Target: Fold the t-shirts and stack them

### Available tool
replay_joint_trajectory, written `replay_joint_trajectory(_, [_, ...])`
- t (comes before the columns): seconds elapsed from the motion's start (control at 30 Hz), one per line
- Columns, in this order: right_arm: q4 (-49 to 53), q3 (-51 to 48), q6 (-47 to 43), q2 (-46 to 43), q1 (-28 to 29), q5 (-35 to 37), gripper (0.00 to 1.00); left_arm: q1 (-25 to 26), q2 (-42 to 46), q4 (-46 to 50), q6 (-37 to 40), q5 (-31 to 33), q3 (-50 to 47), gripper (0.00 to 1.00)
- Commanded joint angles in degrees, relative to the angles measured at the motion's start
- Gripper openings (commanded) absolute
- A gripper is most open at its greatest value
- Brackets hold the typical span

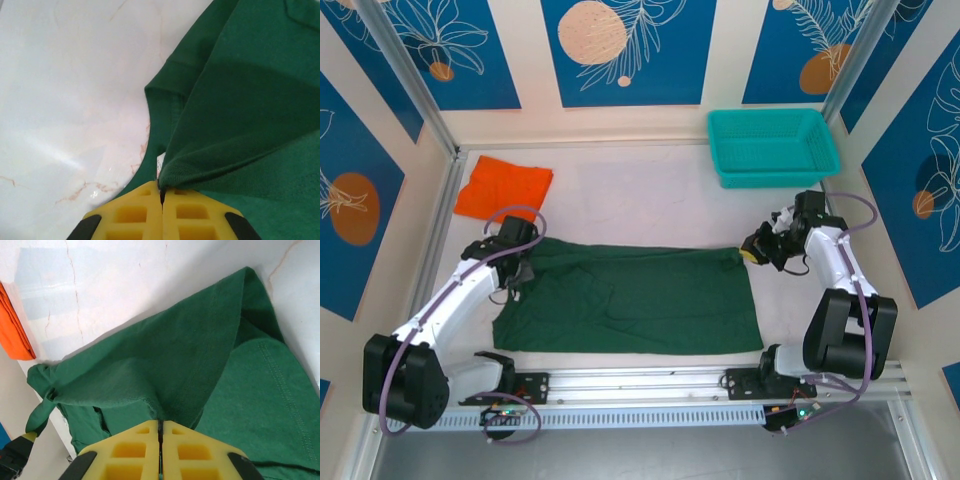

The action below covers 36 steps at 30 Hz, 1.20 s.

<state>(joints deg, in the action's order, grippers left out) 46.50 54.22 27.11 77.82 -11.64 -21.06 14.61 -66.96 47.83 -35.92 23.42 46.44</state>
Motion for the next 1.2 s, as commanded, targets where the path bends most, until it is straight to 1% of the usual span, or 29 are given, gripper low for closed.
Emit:
replay_joint_trajectory(0.0, [-0.4,-2.6,1.1,-3.9,0.4,-0.1,0.17,-1.1,2.4,3.9,-5.2,3.3,-1.5,0.13])
replay_joint_trajectory(0.03, [-0.4,-3.6,1.7,-5.3,0.4,0.2,0.2,-1.1,3.0,4.4,-5.9,4.1,-1.5,0.2])
replay_joint_trajectory(0.07, [-0.4,-4.4,2.2,-6.7,0.3,0.5,0.23,-1.3,3.7,4.6,-6.2,4.7,-1.5,0.32])
replay_joint_trajectory(0.1, [-0.5,-5.7,2.8,-8.5,0.2,0.6,0.25,-1.3,4.5,4.7,-6.4,5.4,-1.3,0.4])
replay_joint_trajectory(0.13, [-1.0,-7.1,3.8,-10.4,0.1,0.5,0.28,-1.5,5.1,4.6,-6.3,6.0,-0.9,0.45])
replay_joint_trajectory(0.2, [-1.3,-9.4,5.8,-13.6,-0.5,1.2,0.32,-1.7,5.7,4.7,-6.2,7.3,0.5,0.47])
replay_joint_trajectory(0.27, [-2.1,-11.4,8.1,-15.9,-2.1,2.1,0.35,-1.9,5.7,4.4,-5.7,7.9,2.1,0.56])
replay_joint_trajectory(0.33, [-1.7,-12.4,10.1,-15.8,-4.0,3.6,0.38,-1.8,5.5,2.5,-3.6,6.9,3.7,0.63])
replay_joint_trajectory(0.37, [-1.3,-12.5,10.6,-14.9,-4.7,3.9,0.39,-1.9,5.2,1.3,-2.2,5.8,4.2,0.64])
replay_joint_trajectory(0.43, [-1.9,-12.2,10.4,-12.2,-5.6,1.9,0.39,-1.8,4.0,-2.7,2.2,0.2,5.0,0.64])
replay_joint_trajectory(0.57, [-3.9,-10.5,10.8,-8.5,-4.3,0.9,0.38,-1.4,-0.4,-7.7,6.2,-9.1,6.6,0.6])
replay_joint_trajectory(0.67, [-4.7,-8.4,11.3,-4.5,-0.6,1.8,0.38,-0.5,-7.4,-6.8,7.2,-13.3,9.8,0.58])
replay_joint_trajectory(0.7, [-4.8,-7.5,11.1,-2.2,1.0,1.7,0.35,-0.2,-10.7,-5.9,7.8,-15.1,11.4,0.56])
replay_joint_trajectory(0.77, [-4.4,-5.5,11.1,1.3,4.4,3.8,0.31,0.4,-16.4,-3.3,8.4,-16.2,14.4,0.54])
replay_joint_trajectory(0.87, [-6.0,-3.5,11.5,6.2,8.3,5.9,0.31,0.7,-22.5,-1.5,8.1,-17.2,17.4,0.54])
replay_joint_trajectory(0.9, [-6.3,-2.6,11.6,8.0,9.3,6.7,0.3,0.7,-24.2,-0.8,7.6,-17.2,18.4,0.55])
replay_joint_trajectory(0.97, [-5.4,-0.1,11.8,11.6,10.6,10.1,0.29,0.6,-26.8,0.8,6.3,-16.8,20.4,0.61])
replay_joint_trajectory(1.03, [-4.8,1.8,11.7,14.8,11.1,11.9,0.28,0.5,-28.6,2.1,4.2,-15.8,21.6,0.63])
replay_joint_trajectory(1.07, [-4.4,2.9,11.5,16.5,11.3,13.1,0.27,0.4,-29.2,3.6,2.3,-13.5,22.3,0.71])
replay_joint_trajectory(1.1, [-4.3,3.5,11.5,17.5,11.3,14.0,0.27,-0.2,-29.5,4.1,1.5,-12.7,22.5,0.76])
replay_joint_trajectory(1.17, [-4.2,4.6,11.3,19.2,11.1,14.6,0.27,-1.9,-29.7,4.7,0.4,-11.5,23.4,0.84])
